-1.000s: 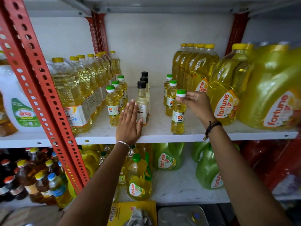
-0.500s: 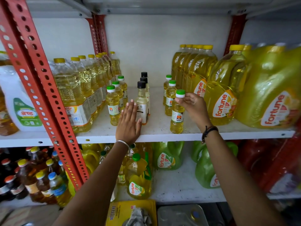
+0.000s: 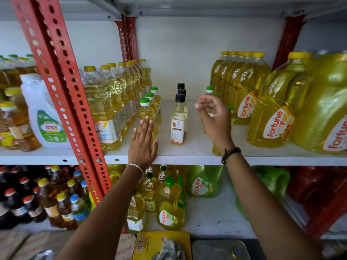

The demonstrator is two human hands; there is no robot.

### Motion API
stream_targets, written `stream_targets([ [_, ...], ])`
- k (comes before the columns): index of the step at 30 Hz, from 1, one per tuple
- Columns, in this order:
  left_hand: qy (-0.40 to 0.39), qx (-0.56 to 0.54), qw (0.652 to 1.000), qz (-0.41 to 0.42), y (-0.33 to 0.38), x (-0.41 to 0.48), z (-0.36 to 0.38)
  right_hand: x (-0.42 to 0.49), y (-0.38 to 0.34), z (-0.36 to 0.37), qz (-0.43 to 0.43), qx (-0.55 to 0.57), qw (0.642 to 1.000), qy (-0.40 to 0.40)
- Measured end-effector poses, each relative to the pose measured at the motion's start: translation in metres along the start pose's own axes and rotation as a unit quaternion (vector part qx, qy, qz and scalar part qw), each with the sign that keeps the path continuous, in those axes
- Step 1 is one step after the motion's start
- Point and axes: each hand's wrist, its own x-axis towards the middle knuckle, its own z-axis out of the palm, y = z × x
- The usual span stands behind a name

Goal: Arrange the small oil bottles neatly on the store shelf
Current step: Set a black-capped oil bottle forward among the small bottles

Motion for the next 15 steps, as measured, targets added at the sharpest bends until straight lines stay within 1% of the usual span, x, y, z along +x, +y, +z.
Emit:
stream_targets([
  [4,-0.017,0.022,0.999,0.016,-0.005,0.0,0.002,0.012,0.02,0.036,0.108,-0.016,0.993,-0.044],
  [6,-0.018,0.025,0.999,0.02,-0.006,0.0,0.003,0.019,0.032,0.047,0.147,-0.032,0.986,-0.07],
  [10,-0.011,0.022,0.999,0.03,-0.007,0.0,0.005,0.026,0.051,0.061,0.176,-0.072,0.976,-0.106],
  [15,-0.002,0.022,0.999,0.042,-0.008,-0.001,0.006,0.031,0.057,0.068,0.192,-0.044,0.973,-0.119],
])
